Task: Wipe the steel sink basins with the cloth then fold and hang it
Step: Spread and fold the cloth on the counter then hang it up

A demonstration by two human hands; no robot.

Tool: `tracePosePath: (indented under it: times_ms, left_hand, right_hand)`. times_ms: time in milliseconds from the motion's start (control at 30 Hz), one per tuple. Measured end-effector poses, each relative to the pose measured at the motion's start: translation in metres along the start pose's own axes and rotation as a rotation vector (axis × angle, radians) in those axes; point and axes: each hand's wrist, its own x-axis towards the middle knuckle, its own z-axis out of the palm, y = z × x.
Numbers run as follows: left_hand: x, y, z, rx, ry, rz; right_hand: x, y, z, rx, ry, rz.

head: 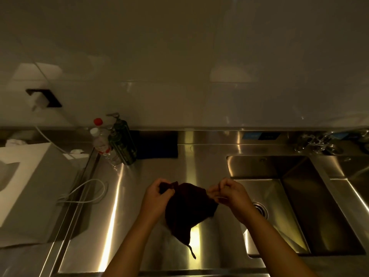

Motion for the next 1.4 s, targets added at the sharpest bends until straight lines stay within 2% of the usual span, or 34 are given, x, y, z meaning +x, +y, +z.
tracePosePath:
  times_ms: [100,267,433,567,667,767,967,1167,1400]
  left_hand:
    - [-0.002,0.004,0.005,0.004,-0.037,0.017]
    - [-0.007,0.016,0.014,-0.008,-0.200,0.023]
    - [-0.014,0.029,0.017,0.001,-0.365,0.069]
    - [-0.023,0.046,0.021,-0.065,-0.447,0.106]
    - [-0.028,0.054,0.025,-0.094,-0.468,0.139]
    - [-0.027,0.054,0.023,-0.049,-0.414,0.149]
    - [-0.019,0.039,0.005,0.101,-0.191,0.159]
    - [-0.020,0.030,0.004,0.195,-0.120,0.185]
    - [-0.015,0.039,0.000,0.187,0.053,0.260]
  right_hand:
    - [0.002,-0.001,-0.002,-0.007,-0.051,0.015]
    - [0.001,0.011,0.002,-0.295,-0.109,-0.020]
    - [-0.004,0.013,0.002,-0.468,-0.164,-0.121]
    - [-0.007,0.002,0.003,-0.634,-0.304,-0.220]
    - [-0.006,-0.002,0.007,-0.686,-0.376,-0.202]
    - [-0.007,-0.002,0.007,-0.709,-0.350,-0.170]
    - [-0.010,-0.013,-0.015,-0.757,-0.183,-0.162]
    - [-0.009,-0.030,-0.029,-0.722,-0.094,-0.275]
    - [-0.007,-0.039,-0.032,-0.695,0.071,-0.368]
